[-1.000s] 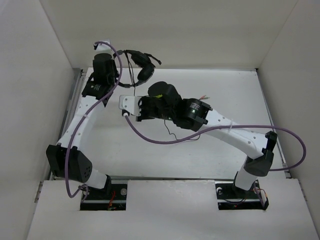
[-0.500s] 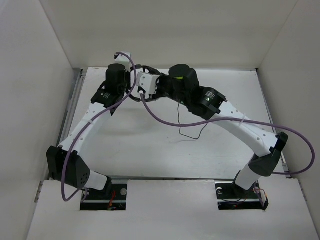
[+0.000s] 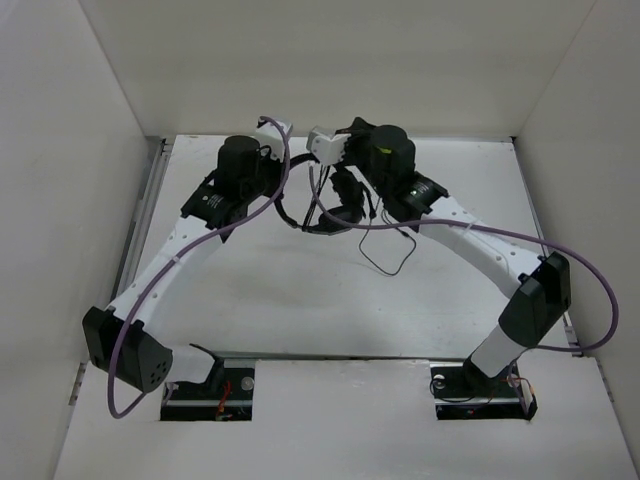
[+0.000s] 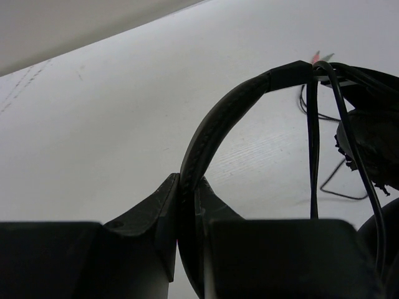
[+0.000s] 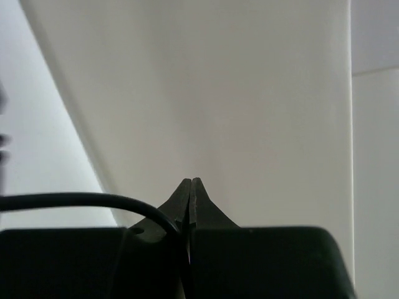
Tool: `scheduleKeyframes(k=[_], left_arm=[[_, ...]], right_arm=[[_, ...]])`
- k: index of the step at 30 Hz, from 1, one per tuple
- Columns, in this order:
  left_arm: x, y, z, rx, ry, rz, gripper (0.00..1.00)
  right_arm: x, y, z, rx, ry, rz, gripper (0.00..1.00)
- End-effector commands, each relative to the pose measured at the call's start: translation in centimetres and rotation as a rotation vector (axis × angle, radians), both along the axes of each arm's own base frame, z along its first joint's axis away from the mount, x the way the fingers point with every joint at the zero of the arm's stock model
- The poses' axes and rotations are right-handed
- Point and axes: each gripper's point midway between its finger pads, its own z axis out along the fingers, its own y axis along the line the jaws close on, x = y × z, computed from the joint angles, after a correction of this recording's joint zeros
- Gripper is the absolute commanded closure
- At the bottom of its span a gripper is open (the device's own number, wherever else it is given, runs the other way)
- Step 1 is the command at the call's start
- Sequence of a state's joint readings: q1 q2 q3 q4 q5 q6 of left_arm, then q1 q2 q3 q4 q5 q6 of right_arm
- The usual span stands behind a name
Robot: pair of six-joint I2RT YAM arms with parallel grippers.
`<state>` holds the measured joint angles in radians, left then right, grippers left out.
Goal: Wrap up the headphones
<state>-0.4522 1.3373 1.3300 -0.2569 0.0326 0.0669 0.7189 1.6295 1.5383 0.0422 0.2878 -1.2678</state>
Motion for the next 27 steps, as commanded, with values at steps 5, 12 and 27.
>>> scheduleKeyframes(k=[5,12,27], left_arm=[[-2.9,-1.9,6.5,-0.130,-0.117,-0.157,1.00],[-4.7,-3.3,9.2,-0.184,-0.132,-0.265,1.00],[-5.4,-2.6,18.3,-0.330,-0.256,-0.274,1.00]], right_arm=[[2.2,-3.3,5.3,0.209,-0.060,-0.050,0.98],[3.2,-3.2,2.1,0.342,0.132,-0.004,0.96],[2.1,-2.6,-2.7,0.820,0.636,0.165,0.94]])
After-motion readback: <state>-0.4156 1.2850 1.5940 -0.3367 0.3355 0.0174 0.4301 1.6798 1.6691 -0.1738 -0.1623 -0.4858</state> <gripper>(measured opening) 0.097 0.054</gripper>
